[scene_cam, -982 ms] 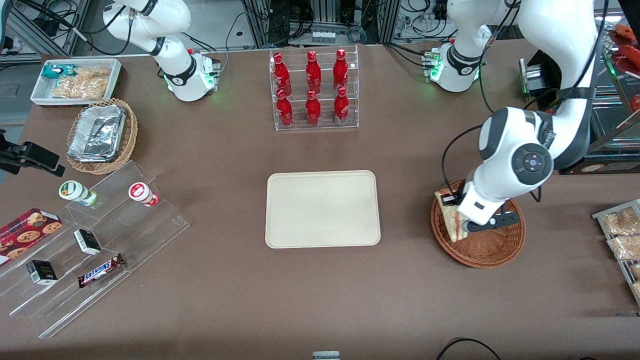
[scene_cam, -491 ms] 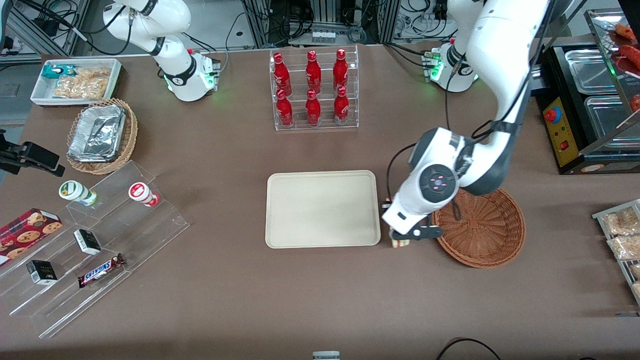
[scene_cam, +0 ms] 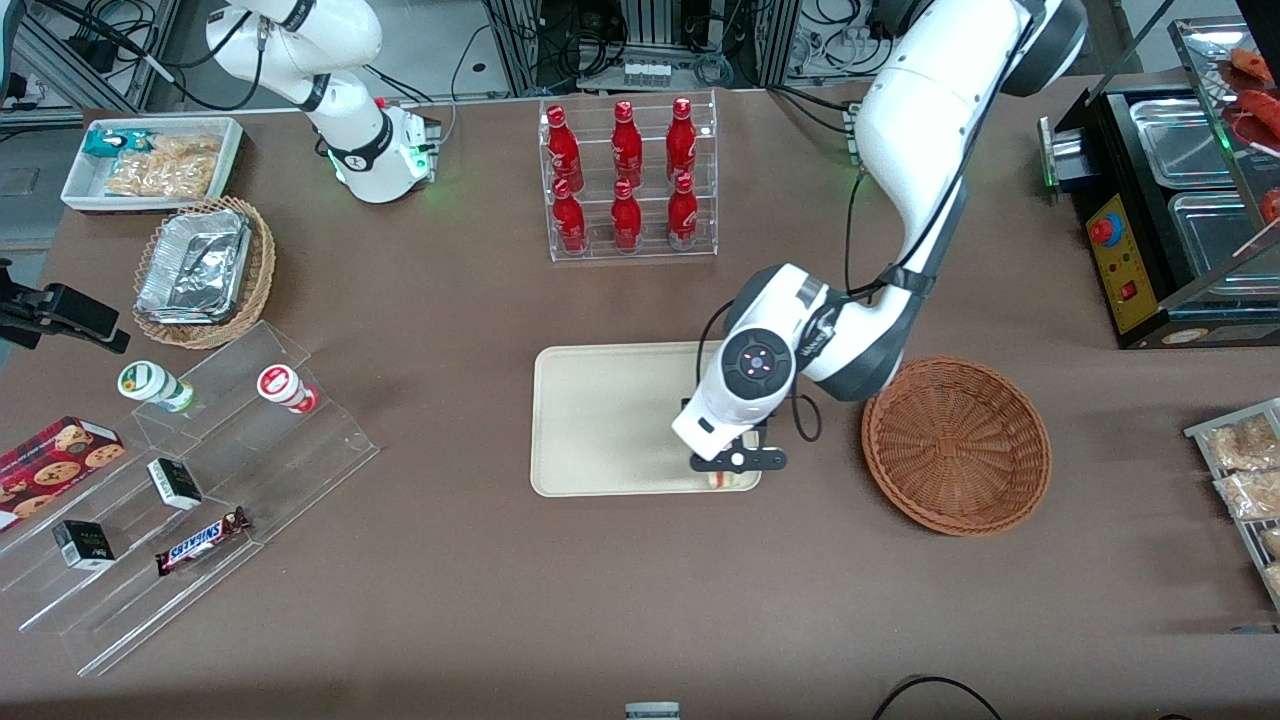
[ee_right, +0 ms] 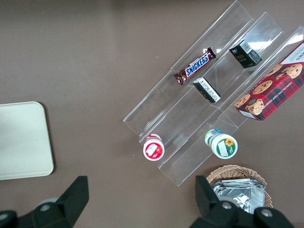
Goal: Place sandwich from basket to tray
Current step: 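Carry the sandwich with the left gripper over the cream tray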
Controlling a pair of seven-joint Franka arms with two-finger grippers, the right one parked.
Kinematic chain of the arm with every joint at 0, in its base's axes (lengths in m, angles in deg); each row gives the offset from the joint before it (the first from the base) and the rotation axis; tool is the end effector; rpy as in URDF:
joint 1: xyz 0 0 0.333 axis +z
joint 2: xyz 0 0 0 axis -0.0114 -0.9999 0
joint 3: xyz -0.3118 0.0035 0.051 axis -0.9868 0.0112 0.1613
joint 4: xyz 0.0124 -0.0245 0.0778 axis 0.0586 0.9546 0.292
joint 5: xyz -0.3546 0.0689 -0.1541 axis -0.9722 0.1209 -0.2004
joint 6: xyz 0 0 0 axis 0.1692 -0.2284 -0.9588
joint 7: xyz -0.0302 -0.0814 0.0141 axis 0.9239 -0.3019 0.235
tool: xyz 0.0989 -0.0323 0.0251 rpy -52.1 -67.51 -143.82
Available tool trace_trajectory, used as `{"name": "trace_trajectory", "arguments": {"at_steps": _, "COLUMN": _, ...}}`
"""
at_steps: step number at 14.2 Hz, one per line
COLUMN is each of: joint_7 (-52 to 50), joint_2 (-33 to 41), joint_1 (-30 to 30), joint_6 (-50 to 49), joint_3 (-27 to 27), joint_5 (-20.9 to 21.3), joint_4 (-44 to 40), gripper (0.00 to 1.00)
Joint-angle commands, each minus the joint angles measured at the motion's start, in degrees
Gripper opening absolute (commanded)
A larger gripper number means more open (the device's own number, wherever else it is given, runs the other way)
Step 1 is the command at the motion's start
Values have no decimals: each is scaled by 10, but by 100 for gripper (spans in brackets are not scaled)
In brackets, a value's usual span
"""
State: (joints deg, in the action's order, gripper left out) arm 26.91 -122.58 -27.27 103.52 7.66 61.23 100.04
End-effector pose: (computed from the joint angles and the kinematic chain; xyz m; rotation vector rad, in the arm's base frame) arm 0.5890 -0.4198 0.2822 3.1025 -0.0009 -0.2092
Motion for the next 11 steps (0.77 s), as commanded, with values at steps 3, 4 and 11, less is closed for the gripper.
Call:
{"name": "trace_trajectory", "arguments": {"at_steps": 3, "joint_7": -37, "joint_2": -31, "joint_1": -20, "joint_6": 53, "joint_3": -23, "joint_5": 1, "joint_4": -31, "gripper": 5}}
{"name": "trace_trajectory", "arguments": {"at_steps": 4, "joint_7": -55, "joint_2": -41, "joint_1": -28, "joint_6": 71, "joint_3": -23, "joint_5": 1, "joint_4": -36, "gripper": 5}}
{"name": "trace_trajectory", "arguments": {"at_steps": 11, "joint_7": -88, "joint_2": -60, "joint_1": -62, "joint_6": 76, "joint_3": -23, "joint_5": 2, "joint_4": -42, "gripper": 6}}
